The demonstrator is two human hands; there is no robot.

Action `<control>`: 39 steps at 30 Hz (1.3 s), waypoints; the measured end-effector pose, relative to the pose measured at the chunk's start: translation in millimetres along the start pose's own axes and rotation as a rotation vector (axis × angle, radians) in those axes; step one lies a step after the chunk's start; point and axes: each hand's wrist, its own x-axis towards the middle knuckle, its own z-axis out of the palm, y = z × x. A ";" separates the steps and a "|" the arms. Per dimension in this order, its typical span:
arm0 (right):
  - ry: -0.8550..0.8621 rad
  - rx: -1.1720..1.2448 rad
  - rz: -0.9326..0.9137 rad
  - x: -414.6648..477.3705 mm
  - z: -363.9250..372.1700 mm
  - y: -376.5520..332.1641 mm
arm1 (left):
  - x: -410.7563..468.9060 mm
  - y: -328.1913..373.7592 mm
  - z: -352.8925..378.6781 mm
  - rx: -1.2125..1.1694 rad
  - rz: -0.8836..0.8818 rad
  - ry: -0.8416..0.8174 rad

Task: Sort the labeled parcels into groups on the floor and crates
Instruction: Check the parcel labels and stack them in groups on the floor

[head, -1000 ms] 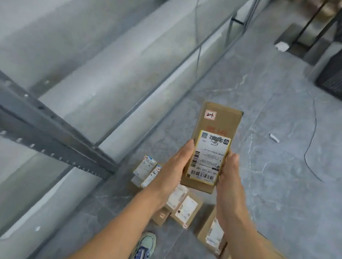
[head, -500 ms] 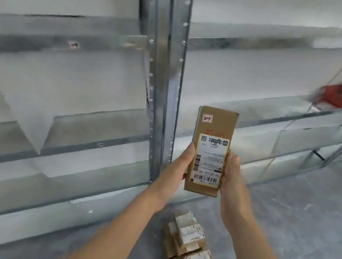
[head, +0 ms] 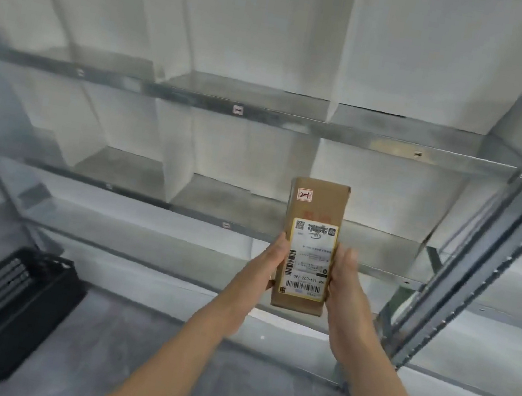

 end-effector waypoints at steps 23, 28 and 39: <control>-0.846 -0.163 0.196 91.5 453.7 89.4 | -121.1 -81.0 -375.6 -0.217 -0.149 0.921; -0.988 -0.237 0.292 122.9 511.6 113.7 | -116.3 -101.0 -414.7 -0.300 -0.213 1.071; -1.129 -0.380 0.424 162.2 660.0 175.2 | -124.4 -149.6 -540.2 -0.387 -0.317 1.218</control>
